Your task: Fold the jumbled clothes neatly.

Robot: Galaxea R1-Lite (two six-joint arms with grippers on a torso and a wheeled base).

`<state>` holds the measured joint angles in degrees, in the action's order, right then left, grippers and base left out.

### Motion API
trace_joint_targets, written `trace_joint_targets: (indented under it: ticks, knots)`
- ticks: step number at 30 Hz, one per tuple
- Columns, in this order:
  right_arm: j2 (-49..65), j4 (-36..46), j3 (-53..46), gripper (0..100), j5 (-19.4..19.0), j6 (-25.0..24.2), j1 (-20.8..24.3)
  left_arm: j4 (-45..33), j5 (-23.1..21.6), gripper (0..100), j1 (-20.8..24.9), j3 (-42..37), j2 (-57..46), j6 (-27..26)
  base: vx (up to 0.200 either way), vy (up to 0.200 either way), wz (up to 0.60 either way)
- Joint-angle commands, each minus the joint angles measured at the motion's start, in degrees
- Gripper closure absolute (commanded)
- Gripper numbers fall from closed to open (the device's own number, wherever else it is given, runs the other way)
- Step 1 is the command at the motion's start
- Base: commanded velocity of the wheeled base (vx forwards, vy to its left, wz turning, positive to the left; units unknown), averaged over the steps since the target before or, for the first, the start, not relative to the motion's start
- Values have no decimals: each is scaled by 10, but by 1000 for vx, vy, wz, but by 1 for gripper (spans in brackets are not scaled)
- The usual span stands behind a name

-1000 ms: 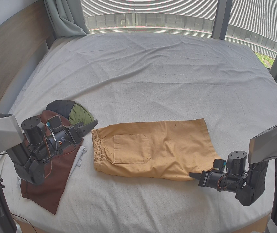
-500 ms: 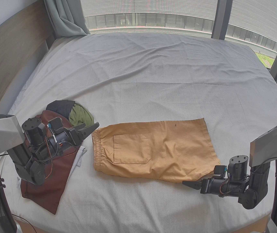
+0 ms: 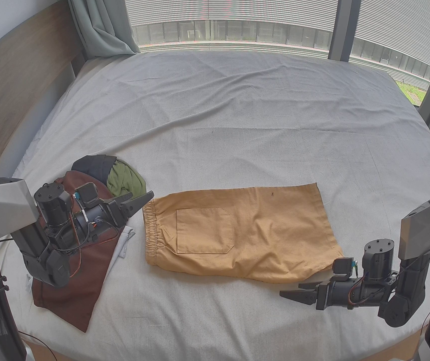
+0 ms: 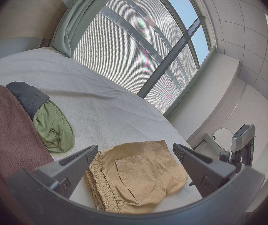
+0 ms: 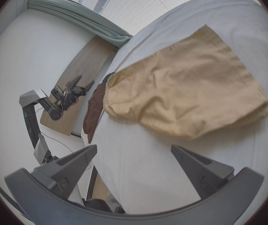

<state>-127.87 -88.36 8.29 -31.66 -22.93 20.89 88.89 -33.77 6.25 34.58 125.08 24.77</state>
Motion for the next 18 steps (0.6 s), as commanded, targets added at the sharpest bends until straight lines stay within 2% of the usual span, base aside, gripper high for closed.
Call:
trace_joint_targets:
  ticks: [1,9,18]
  knots:
    - [32,0,30,0,0,-12,-6,0,0,0,2,-3,1,0,0,0,0]
    - [-34,-1,62,0,7,-19,-35,0,0,0,2,-3,9,-16,0,0,0]
    - [-78,-1,75,0,20,-19,-40,0,0,0,2,-6,8,-13,0,0,0]
